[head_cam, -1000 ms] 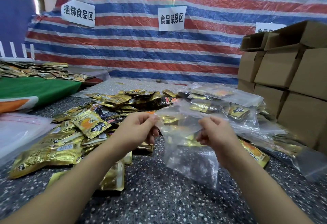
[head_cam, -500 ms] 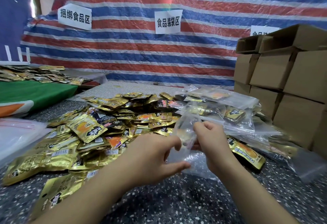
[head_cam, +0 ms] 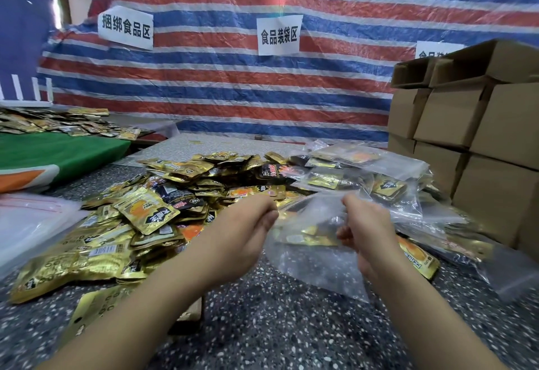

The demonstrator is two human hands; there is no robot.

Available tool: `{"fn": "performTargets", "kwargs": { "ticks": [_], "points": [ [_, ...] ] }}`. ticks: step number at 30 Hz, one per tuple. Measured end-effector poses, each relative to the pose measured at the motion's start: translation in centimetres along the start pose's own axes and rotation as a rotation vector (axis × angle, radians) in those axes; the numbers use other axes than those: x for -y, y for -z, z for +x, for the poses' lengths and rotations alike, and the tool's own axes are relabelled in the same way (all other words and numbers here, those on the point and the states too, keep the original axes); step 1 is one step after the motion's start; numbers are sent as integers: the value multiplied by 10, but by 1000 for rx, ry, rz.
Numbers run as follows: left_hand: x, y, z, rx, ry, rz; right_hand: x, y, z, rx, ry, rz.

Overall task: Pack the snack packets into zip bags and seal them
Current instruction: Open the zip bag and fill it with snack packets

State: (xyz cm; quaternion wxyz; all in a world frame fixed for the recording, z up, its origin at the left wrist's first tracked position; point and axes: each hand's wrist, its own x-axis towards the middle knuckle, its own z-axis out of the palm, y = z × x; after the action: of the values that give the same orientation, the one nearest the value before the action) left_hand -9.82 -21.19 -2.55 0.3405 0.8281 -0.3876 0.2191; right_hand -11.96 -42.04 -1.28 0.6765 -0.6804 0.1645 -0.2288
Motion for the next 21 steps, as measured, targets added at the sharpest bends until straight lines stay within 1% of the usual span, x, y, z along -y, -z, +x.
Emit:
{"fn": "performTargets", "kwargs": {
  "ticks": [2,3,7,9,12,15,16,21],
  "points": [
    [2,2,1,-25,-11,-30,0,5,3,-57,81,-37],
    [2,2,1,-46,-12,-40,0,6,3,-58,115,-44],
    [7,3,3,-129,-27,-80,-1,0,-3,-4,286,-163],
    [11,4,4,-155,-38,-88,-2,-3,-4,27,333,-239],
    [15,5,5,-155,-53,-89,-3,-5,-5,37,304,-257],
    [17,4,4,-102,-10,-68,-7,-5,-3,34,285,-261],
    [17,3,4,-107,0,-56,-8,-5,-1,45,272,-252],
    [21,4,5,-228,-36,-37,-11,-4,5,171,146,-218]
  ]
}}
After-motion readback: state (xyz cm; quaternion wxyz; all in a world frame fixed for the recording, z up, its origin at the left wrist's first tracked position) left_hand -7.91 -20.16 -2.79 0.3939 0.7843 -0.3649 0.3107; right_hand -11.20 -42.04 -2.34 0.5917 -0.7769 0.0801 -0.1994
